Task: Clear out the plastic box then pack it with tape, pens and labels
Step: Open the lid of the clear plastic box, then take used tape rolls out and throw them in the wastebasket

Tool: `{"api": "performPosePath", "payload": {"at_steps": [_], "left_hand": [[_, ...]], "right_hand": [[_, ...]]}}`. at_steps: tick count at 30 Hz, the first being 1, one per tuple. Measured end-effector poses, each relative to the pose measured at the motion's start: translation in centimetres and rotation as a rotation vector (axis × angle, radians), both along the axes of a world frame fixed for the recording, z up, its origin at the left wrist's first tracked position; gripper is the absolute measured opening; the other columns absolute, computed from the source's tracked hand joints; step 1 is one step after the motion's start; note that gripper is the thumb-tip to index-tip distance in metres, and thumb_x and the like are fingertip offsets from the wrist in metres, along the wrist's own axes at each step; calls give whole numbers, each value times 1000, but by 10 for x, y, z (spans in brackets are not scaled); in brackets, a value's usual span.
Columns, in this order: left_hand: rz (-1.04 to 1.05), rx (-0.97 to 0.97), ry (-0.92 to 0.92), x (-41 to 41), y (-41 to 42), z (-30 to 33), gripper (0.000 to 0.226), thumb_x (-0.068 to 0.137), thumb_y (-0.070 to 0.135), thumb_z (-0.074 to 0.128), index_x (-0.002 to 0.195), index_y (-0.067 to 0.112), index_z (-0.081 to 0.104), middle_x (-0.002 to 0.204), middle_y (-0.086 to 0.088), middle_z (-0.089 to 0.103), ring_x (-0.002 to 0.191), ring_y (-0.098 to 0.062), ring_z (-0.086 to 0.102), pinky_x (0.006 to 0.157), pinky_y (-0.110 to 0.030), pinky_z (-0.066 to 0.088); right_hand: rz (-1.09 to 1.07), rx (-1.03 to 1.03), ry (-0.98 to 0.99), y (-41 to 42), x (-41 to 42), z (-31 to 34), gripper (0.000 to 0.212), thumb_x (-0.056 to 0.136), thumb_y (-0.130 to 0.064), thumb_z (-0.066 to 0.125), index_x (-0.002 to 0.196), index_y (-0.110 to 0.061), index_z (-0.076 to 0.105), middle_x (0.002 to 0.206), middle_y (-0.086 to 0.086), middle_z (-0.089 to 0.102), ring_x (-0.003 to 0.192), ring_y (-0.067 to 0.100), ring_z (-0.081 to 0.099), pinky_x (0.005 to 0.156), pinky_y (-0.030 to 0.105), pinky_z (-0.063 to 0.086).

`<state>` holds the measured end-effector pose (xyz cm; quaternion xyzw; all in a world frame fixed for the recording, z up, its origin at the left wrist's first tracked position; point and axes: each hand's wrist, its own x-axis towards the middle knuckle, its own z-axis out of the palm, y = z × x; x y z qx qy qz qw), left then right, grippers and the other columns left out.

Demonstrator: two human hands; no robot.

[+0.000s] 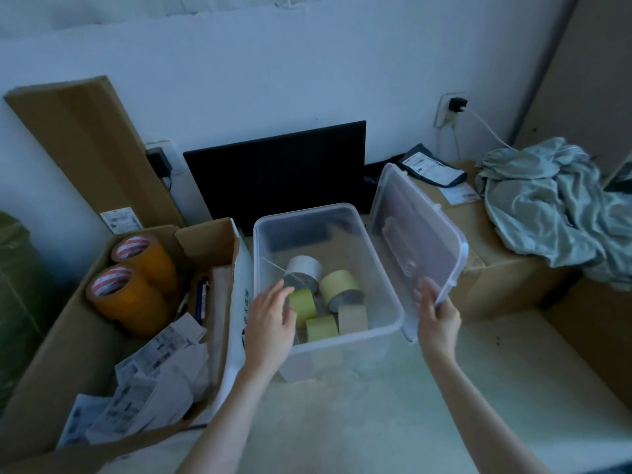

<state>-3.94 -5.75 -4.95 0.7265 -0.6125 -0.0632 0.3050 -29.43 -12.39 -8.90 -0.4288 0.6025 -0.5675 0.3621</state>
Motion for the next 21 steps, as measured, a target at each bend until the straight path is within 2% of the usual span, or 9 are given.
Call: {"api": "performPosePath", "payload": {"at_steps": [1,3,6,8,10,12,15,17,21], "left_hand": [[10,19,-28,-1,-1,-1,36,96,17,49,131,19,54,145,3,45,136,-15,36,111,-27,25],[38,41,-60,-1,-1,-1,37,95,18,50,132,18,54,145,2,45,136,-15,37,110,-27,27],[49,23,-117,-2,-1,-2,35,93,17,52,128,14,58,140,-1,50,132,-18,43,110,-31,30],[49,5,-133,-3,-2,-2,33,92,17,55,124,12,60,136,-4,55,127,-20,48,109,-33,32],[53,-3,-130,-2,-2,-2,31,91,16,56,121,11,62,133,-5,57,124,-21,50,108,-34,33],[57,3,-124,-3,-2,-2,31,91,17,55,121,12,62,132,-4,58,123,-22,50,106,-34,35],[61,15,-120,-2,-2,-1,31,91,18,55,121,13,61,130,-3,59,121,-22,51,105,-33,35],[57,17,-118,-3,-1,0,31,91,18,55,120,13,61,129,-3,60,120,-22,52,105,-33,34],[49,28,-111,-3,0,2,31,91,18,55,121,13,61,128,-3,60,120,-22,51,105,-34,35]], "right_hand": [[-9,24,-34,-1,-1,-9,26,85,-39,47,94,-55,65,103,-1,72,106,20,66,96,47,50],[-26,50,-96,-2,-1,-20,22,88,-36,52,92,-50,68,102,-3,72,107,20,66,96,46,49],[-34,67,-146,-5,4,-26,22,95,-18,53,102,-30,70,101,-2,70,105,17,63,93,37,48],[-29,85,-163,-7,5,-28,21,95,-14,52,108,-17,69,100,1,68,97,12,61,87,30,46],[20,144,-139,-6,6,-29,15,93,-20,54,91,-17,68,78,-2,62,74,10,54,70,27,43],[90,228,-132,-7,4,-34,21,92,-25,55,73,-18,61,61,-6,52,59,9,43,57,27,36],[130,394,-74,-12,-2,-34,25,92,-30,59,70,-17,62,63,0,56,60,15,48,62,31,41],[161,523,-6,-14,-7,-28,33,88,-37,63,70,-10,64,65,8,60,60,22,54,64,35,47],[274,705,82,-5,-18,1,51,88,-42,60,75,7,64,65,21,69,54,32,68,46,32,55]]}}
